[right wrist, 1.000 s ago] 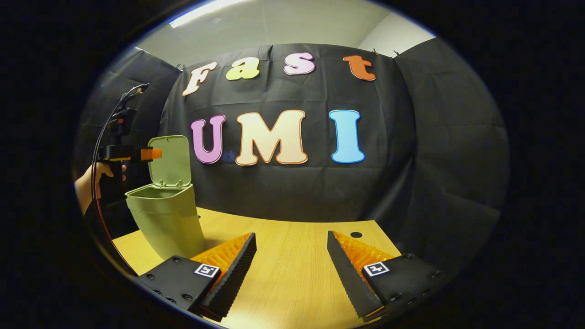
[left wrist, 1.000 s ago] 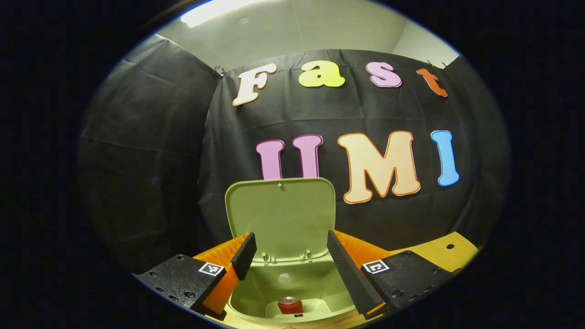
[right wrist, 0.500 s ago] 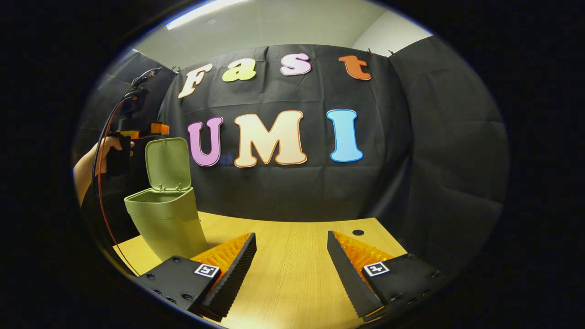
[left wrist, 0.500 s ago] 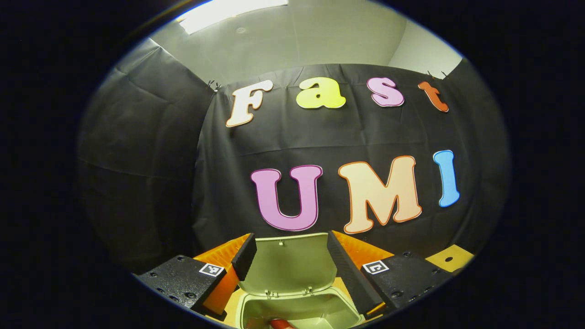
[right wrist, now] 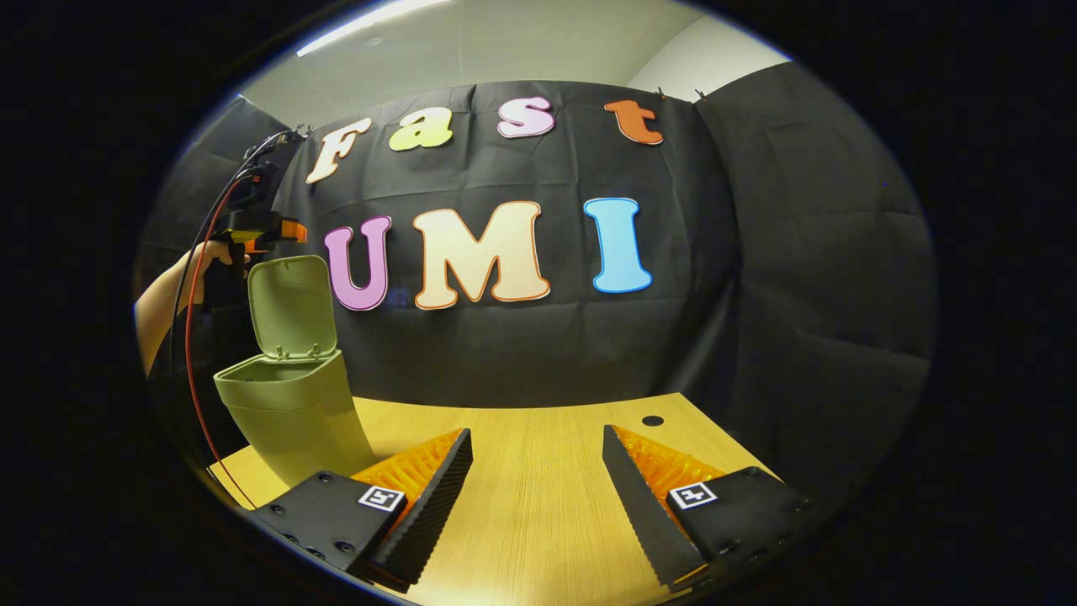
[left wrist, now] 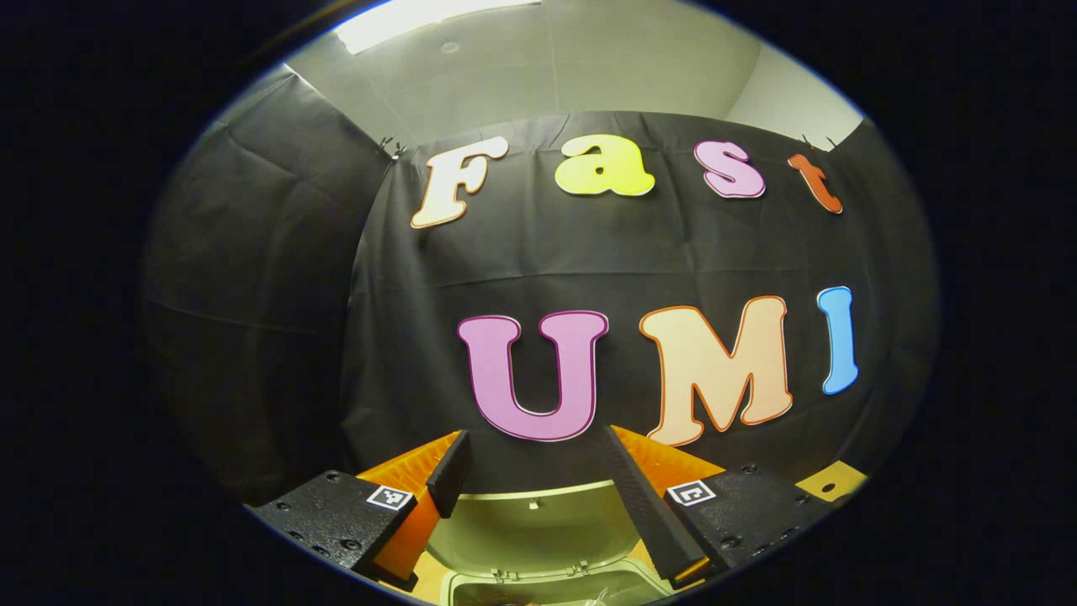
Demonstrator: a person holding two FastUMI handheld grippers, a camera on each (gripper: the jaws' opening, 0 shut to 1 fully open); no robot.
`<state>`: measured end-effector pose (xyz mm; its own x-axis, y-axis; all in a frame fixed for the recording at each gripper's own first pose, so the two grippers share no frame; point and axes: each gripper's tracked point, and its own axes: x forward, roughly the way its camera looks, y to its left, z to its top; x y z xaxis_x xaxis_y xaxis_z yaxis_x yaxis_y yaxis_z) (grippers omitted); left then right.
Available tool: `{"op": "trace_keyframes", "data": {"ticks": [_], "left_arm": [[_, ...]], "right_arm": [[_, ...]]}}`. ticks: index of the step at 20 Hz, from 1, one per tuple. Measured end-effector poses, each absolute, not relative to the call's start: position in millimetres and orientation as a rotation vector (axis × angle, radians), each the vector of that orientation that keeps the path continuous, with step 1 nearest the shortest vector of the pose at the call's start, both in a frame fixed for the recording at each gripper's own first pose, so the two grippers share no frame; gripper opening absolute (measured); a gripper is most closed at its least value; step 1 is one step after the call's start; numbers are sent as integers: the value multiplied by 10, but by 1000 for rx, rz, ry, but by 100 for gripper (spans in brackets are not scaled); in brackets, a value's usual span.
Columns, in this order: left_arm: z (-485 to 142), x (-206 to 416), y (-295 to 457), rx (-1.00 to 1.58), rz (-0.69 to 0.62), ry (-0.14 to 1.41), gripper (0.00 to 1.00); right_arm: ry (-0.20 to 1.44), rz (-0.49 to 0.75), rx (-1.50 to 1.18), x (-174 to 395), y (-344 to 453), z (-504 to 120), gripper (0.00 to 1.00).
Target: Press the lid of the desktop garbage bin to open it, pick up the crumpled paper on the desktop and throw it into the bin, then pick up the pop can on the desktop and drop it into the bin, and finally close the garbage bin lid.
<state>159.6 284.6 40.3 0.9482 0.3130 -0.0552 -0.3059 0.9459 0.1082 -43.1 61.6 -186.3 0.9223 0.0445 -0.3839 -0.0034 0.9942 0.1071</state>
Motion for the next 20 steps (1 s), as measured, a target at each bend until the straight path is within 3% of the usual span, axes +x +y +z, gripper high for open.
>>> {"op": "trace_keyframes", "data": {"ticks": [8, 20], "left_arm": [[221, 1415, 2804, 94, 315, 106, 95], [-93, 629, 2418, 69, 344, 175, 94]], "right_arm": [[392, 64, 90, -376, 651, -1783, 98], [374, 204, 105, -289, 642, -1689, 98]]}}
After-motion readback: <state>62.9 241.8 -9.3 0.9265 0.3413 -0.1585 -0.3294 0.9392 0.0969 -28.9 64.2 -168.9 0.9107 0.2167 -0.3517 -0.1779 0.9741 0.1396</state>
